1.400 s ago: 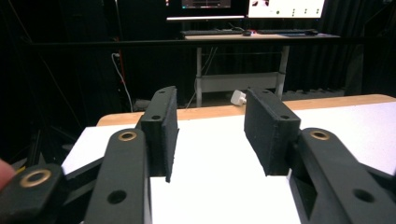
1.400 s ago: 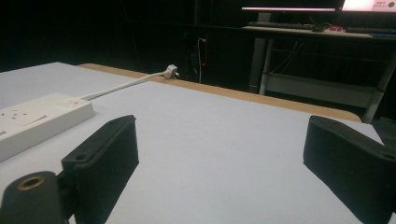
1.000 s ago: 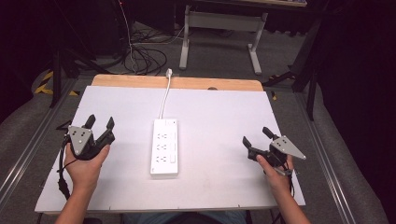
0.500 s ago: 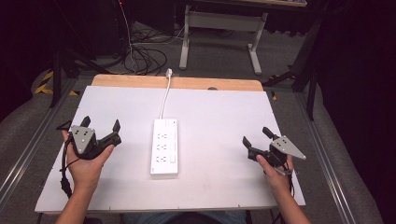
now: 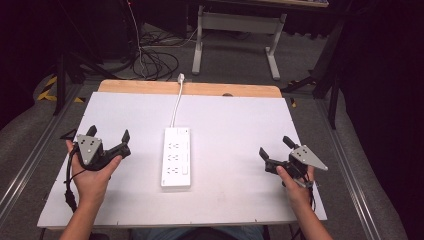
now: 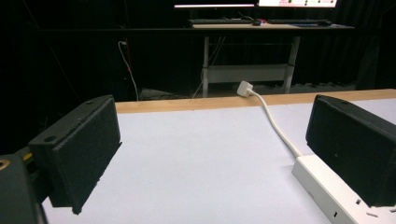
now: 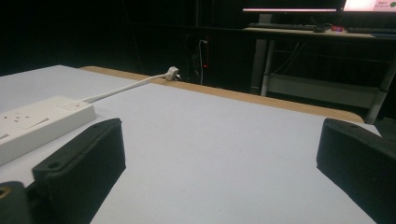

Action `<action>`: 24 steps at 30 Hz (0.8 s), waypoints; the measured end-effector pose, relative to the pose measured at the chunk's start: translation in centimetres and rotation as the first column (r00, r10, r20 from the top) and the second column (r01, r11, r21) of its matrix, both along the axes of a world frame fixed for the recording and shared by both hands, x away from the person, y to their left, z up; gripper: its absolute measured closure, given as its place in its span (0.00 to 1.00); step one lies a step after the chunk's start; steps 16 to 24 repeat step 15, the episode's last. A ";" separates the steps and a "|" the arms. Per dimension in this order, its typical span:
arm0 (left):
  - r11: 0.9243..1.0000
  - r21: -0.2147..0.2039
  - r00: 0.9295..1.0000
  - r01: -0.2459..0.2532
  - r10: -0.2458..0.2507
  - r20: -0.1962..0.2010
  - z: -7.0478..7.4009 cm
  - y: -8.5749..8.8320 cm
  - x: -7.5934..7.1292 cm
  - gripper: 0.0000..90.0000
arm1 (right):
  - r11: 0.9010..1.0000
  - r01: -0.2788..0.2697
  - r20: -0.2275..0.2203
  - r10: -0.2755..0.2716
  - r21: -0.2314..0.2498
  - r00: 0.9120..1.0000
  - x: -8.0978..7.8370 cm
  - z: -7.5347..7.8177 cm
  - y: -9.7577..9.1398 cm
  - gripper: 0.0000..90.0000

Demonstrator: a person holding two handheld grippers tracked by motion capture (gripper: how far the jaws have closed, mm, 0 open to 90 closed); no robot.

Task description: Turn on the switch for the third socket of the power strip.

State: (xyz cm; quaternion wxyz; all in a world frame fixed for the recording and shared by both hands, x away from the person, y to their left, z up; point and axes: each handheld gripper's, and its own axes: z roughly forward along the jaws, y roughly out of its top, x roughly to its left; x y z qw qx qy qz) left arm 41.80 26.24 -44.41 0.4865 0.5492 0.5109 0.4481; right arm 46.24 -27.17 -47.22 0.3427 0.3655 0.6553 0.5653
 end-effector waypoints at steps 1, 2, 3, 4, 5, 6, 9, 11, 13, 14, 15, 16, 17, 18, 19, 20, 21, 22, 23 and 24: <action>1.000 0.002 1.000 -0.001 0.001 0.000 0.0 0.0 0.0 0.03 | 1.000 0.000 0.000 0.000 0.001 1.000 0.0 0.0 0.0 0.02; 1.000 0.001 1.000 -0.001 0.001 0.000 0.0 0.0 0.0 0.03 | 1.000 0.000 0.001 0.000 0.001 1.000 0.0 0.0 0.0 0.02; 1.000 0.001 1.000 0.000 0.000 0.000 0.0 -0.1 0.0 0.02 | 1.000 0.000 0.001 0.000 0.001 1.000 0.0 0.0 0.0 0.02; 1.000 0.000 1.000 0.001 -0.001 -0.004 0.0 -0.1 0.0 0.02 | 1.000 0.002 0.002 -0.002 0.001 1.000 0.0 0.0 0.0 0.02; 1.000 0.000 1.000 0.003 -0.003 -0.006 0.0 -0.1 0.0 0.02 | 1.000 0.003 0.002 -0.003 0.001 1.000 0.0 0.0 0.0 0.02; 1.000 0.000 1.000 0.005 -0.005 -0.005 -0.1 -0.1 0.1 0.01 | 1.000 0.004 0.002 -0.004 0.001 1.000 0.0 0.0 0.0 0.02; 1.000 0.001 1.000 0.005 -0.005 -0.004 -0.1 -0.1 0.0 0.01 | 1.000 0.006 0.001 -0.006 0.000 1.000 0.0 0.0 0.0 0.02; 1.000 0.002 1.000 0.007 -0.007 -0.004 0.0 -0.1 0.0 0.02 | 1.000 0.006 0.002 -0.006 0.000 1.000 0.0 0.0 0.0 0.02; 1.000 0.004 1.000 0.011 -0.011 -0.007 -0.1 -0.1 0.1 0.02 | 1.000 0.006 0.002 -0.006 -0.001 1.000 0.0 0.0 0.0 0.02; 1.000 0.005 1.000 0.012 -0.012 -0.006 -0.1 -0.1 0.1 0.02 | 1.000 0.006 0.001 -0.006 -0.001 1.000 0.0 0.0 0.0 0.02; 1.000 0.005 1.000 0.011 -0.011 -0.008 -0.1 -0.1 0.1 0.02 | 1.000 0.005 0.002 -0.005 -0.002 1.000 0.1 0.0 0.0 0.02; 1.000 0.005 1.000 0.011 -0.011 -0.008 -0.1 -0.1 0.1 0.02 | 1.000 0.005 0.002 -0.005 -0.002 1.000 0.1 0.0 0.0 0.02; 1.000 0.005 1.000 0.011 -0.011 -0.008 -0.1 -0.1 0.1 0.02 | 1.000 0.005 0.002 -0.005 -0.002 1.000 0.1 0.0 0.0 0.02; 1.000 0.005 1.000 0.011 -0.011 -0.008 -0.1 -0.1 0.1 0.02 | 1.000 0.005 0.002 -0.005 -0.002 1.000 0.1 0.0 0.0 0.02; 1.000 0.005 1.000 0.011 -0.011 -0.008 -0.1 -0.1 0.1 0.02 | 1.000 0.005 0.002 -0.005 -0.002 1.000 0.1 0.0 0.0 0.02; 1.000 0.005 1.000 0.011 -0.011 -0.008 -0.1 -0.1 0.1 0.02 | 1.000 0.005 0.002 -0.005 -0.002 1.000 0.1 0.0 0.0 0.02; 1.000 0.005 1.000 0.011 -0.011 -0.008 -0.1 -0.1 0.1 0.02 | 1.000 0.005 0.002 -0.005 -0.002 1.000 0.1 0.0 0.0 0.02; 1.000 0.005 1.000 0.011 -0.011 -0.008 -0.1 -0.1 0.1 0.02 | 1.000 0.005 0.002 -0.005 -0.002 1.000 0.1 0.0 0.0 0.02; 1.000 0.005 1.000 0.011 -0.011 -0.008 -0.1 -0.1 0.1 0.02 | 1.000 0.005 0.002 -0.005 -0.002 1.000 0.1 0.0 0.0 0.02; 1.000 0.005 1.000 0.011 -0.011 -0.008 -0.1 -0.1 0.1 0.02 | 1.000 0.005 0.002 -0.005 -0.002 1.000 0.1 0.0 0.0 0.02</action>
